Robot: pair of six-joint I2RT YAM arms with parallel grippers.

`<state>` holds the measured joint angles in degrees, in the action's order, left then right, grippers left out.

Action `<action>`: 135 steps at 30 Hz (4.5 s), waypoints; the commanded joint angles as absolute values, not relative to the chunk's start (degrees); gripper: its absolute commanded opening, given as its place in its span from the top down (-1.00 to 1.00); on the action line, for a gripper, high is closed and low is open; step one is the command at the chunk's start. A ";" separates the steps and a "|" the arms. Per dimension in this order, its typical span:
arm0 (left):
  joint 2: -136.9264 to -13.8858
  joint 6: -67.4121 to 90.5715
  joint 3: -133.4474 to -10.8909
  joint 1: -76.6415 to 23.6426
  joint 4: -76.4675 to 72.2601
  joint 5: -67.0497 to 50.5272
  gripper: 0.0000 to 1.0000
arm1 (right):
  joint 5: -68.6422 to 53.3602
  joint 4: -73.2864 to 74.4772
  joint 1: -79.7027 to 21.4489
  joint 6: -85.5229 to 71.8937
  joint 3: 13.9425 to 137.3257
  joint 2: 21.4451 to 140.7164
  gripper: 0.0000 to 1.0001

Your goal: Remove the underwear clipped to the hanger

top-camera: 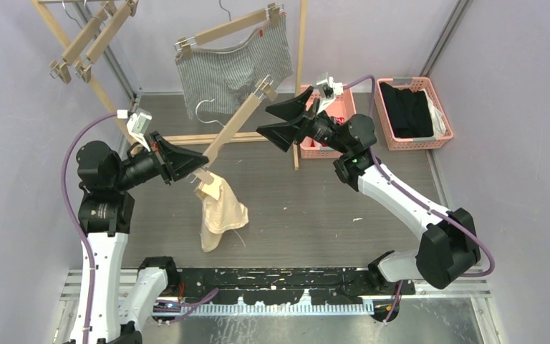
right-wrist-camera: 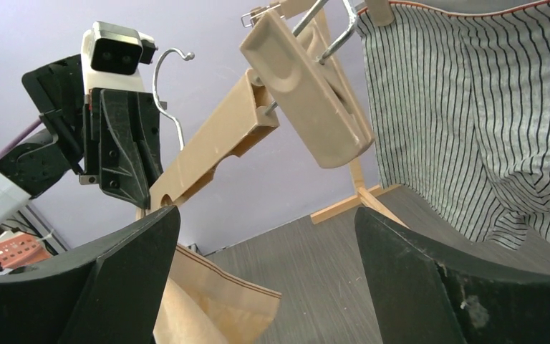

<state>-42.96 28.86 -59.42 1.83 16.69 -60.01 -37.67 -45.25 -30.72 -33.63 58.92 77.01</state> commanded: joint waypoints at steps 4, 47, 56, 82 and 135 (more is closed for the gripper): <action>-42.71 33.83 -59.21 0.13 7.21 -59.51 1.00 | -35.75 -52.78 -31.83 -35.95 64.02 78.76 -0.93; -42.14 25.67 -52.69 -6.33 9.59 -43.53 -0.39 | -34.48 -55.36 -36.11 -37.53 66.46 79.99 0.98; -44.99 27.04 -49.10 -6.33 4.97 -46.83 -0.42 | -34.89 -55.29 -36.92 -37.66 66.51 77.61 0.98; -44.16 44.20 -40.96 -6.33 -25.24 -60.25 0.03 | -33.68 -56.69 -37.84 -38.41 67.90 79.71 0.98; -46.23 46.49 -45.42 -6.33 -27.86 -58.57 -0.10 | -34.10 -56.60 -39.38 -38.76 67.06 78.35 0.98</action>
<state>-46.44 46.02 -41.95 -6.26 -25.54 -59.27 -33.78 -53.10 -38.70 -39.35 65.41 80.38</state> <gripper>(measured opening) 0.546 0.211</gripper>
